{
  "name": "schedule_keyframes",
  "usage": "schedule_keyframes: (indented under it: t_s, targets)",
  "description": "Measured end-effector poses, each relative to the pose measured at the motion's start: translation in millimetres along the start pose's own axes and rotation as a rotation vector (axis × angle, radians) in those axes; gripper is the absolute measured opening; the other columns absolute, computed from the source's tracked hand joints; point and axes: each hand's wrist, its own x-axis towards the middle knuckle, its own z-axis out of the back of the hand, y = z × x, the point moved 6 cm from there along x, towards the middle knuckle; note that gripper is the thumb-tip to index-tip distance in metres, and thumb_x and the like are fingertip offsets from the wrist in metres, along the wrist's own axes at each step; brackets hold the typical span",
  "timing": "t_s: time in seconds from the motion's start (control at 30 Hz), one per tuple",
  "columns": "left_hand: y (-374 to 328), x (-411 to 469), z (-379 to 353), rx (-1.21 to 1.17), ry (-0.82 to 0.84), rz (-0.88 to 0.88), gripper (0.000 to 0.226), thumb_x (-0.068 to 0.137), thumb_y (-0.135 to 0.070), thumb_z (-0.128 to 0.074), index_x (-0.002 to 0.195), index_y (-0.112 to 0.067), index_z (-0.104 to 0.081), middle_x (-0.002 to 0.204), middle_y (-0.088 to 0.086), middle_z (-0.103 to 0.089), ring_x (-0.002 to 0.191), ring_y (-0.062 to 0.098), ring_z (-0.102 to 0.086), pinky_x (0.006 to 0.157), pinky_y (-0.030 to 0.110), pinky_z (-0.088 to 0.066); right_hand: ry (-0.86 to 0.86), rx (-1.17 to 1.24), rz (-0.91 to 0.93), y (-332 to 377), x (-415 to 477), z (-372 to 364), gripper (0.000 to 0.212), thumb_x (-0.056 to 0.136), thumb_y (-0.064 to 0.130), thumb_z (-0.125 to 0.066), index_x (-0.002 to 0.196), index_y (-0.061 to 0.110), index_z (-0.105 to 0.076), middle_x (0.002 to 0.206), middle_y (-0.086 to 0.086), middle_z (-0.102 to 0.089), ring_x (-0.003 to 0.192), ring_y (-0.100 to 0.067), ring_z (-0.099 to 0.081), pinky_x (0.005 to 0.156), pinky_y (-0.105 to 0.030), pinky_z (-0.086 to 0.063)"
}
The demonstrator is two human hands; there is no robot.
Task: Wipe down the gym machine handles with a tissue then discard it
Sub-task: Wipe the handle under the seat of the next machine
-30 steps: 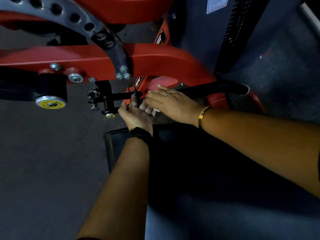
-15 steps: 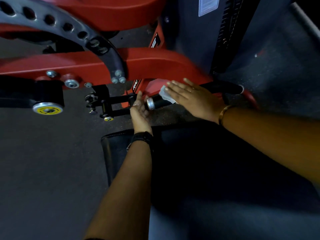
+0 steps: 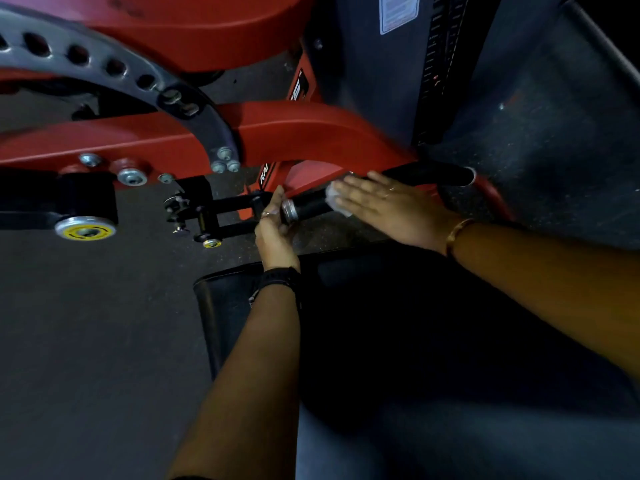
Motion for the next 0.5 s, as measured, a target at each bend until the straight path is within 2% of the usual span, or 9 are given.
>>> schedule_keyframes:
  t_s: [0.1,0.17,0.27,0.37,0.43,0.5]
  targets:
    - [-0.8,-1.9,-1.4,0.024,0.001,-0.016,0.046,0.098,-0.012,-0.025,0.137,-0.014,-0.050,0.128,0.005,-0.058,0.123,0.023,-0.052,0.097,0.028,-0.046,-0.050,-0.022,-0.154,-7.6,-11.3,-1.2,0.050,0.097,-0.003,-0.021,0.146,0.007,-0.028,0.150,-0.013,-0.038,0.136,-0.027,-0.039,0.113,-0.042,-0.028]
    - [-1.8,-3.2,-1.9,0.045,0.011,-0.022,0.047,0.092,-0.021,-0.032,0.135,-0.016,-0.051,0.126,0.004,-0.059,0.121,0.021,-0.053,0.096,0.028,-0.046,-0.074,-0.010,-0.199,7.9,-2.3,-1.8,0.050,0.095,-0.002,-0.020,0.145,0.005,-0.029,0.148,-0.014,-0.040,0.136,-0.029,-0.040,0.114,-0.041,-0.026]
    - [-2.3,-2.8,-1.8,0.070,0.030,-0.040,0.054,0.075,-0.033,-0.039,0.124,-0.024,-0.058,0.135,0.008,-0.057,0.127,0.025,-0.051,0.110,0.043,-0.039,-0.035,0.029,-0.060,33.3,22.3,1.1,0.058,0.089,0.002,-0.024,0.146,0.005,-0.033,0.152,-0.010,-0.035,0.139,-0.026,-0.034,0.115,-0.042,-0.026]
    - [-2.4,-4.5,-0.7,0.161,0.027,-0.082,0.058,0.069,-0.040,-0.046,0.124,-0.028,-0.058,0.138,0.005,-0.055,0.131,0.022,-0.048,0.113,0.047,-0.034,-0.008,0.044,0.027,34.9,30.3,3.8,0.061,0.088,0.002,-0.021,0.149,0.008,-0.028,0.156,-0.007,-0.027,0.143,-0.022,-0.026,0.117,-0.041,-0.020]
    - [-5.4,-12.1,-5.1,0.317,0.015,-0.211,0.075,0.068,-0.040,-0.042,0.139,-0.017,-0.047,0.146,0.005,-0.044,0.139,0.022,-0.038,0.118,0.043,-0.026,0.023,0.006,0.093,29.9,24.1,1.2,0.060,0.090,0.003,-0.023,0.149,0.009,-0.023,0.157,-0.005,-0.026,0.143,-0.021,-0.026,0.117,-0.040,-0.016]
    - [-7.6,-25.4,-19.8,0.657,0.054,-0.440,0.085,0.071,-0.037,-0.037,0.148,-0.002,-0.030,0.156,0.016,-0.025,0.147,0.030,-0.020,0.120,0.034,-0.011,0.021,-0.011,0.105,16.4,9.9,-1.6,0.056,0.092,0.005,-0.028,0.147,0.010,-0.022,0.154,-0.004,-0.032,0.140,-0.021,-0.034,0.115,-0.040,-0.020]
